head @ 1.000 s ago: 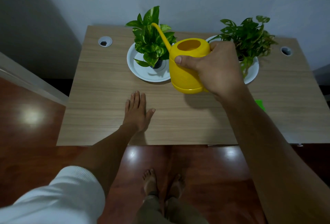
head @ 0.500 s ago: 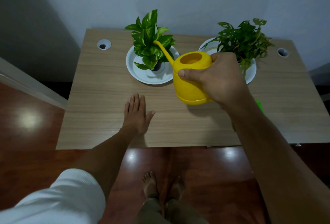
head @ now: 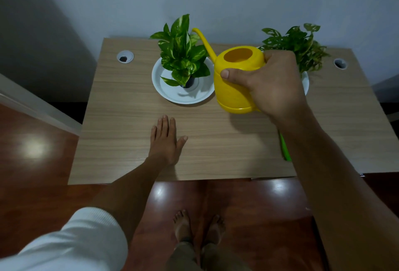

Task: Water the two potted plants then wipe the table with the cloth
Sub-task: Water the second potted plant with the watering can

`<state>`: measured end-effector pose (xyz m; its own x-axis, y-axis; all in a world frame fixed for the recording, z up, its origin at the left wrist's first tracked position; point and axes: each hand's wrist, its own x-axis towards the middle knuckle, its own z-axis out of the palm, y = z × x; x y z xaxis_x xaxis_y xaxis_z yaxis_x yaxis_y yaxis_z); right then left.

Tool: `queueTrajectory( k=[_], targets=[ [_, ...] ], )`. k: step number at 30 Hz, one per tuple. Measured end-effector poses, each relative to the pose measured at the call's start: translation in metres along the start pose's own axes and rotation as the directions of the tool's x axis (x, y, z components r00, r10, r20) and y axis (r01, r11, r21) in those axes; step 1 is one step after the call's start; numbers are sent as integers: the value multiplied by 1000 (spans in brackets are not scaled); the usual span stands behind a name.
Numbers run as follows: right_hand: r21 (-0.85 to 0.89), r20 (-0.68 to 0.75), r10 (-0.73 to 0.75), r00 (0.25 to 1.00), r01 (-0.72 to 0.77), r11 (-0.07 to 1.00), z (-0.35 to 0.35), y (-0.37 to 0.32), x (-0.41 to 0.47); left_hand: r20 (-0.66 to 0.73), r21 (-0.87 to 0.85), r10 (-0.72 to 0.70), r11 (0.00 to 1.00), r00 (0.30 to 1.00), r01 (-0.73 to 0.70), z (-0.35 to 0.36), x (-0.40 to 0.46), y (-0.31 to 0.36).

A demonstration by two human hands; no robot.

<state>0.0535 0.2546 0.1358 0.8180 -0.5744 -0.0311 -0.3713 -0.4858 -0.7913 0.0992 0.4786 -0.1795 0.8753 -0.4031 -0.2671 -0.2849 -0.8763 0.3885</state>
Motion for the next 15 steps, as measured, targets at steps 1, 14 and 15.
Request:
queueTrajectory(
  k=[1,14,15],
  targets=[
    [7,-4,6,1000,-6,1000,1,-2,1,-5,3,3,1000,1000,-3,1,0,-1],
    [27,36,-30,999,29,999,14,-15,7,4,7,4,1000,1000,-4,0,1,0],
    [24,34,-29,999,28,999,14,-14,8,5,6,5,1000,1000,-5,0,1,0]
  ],
)
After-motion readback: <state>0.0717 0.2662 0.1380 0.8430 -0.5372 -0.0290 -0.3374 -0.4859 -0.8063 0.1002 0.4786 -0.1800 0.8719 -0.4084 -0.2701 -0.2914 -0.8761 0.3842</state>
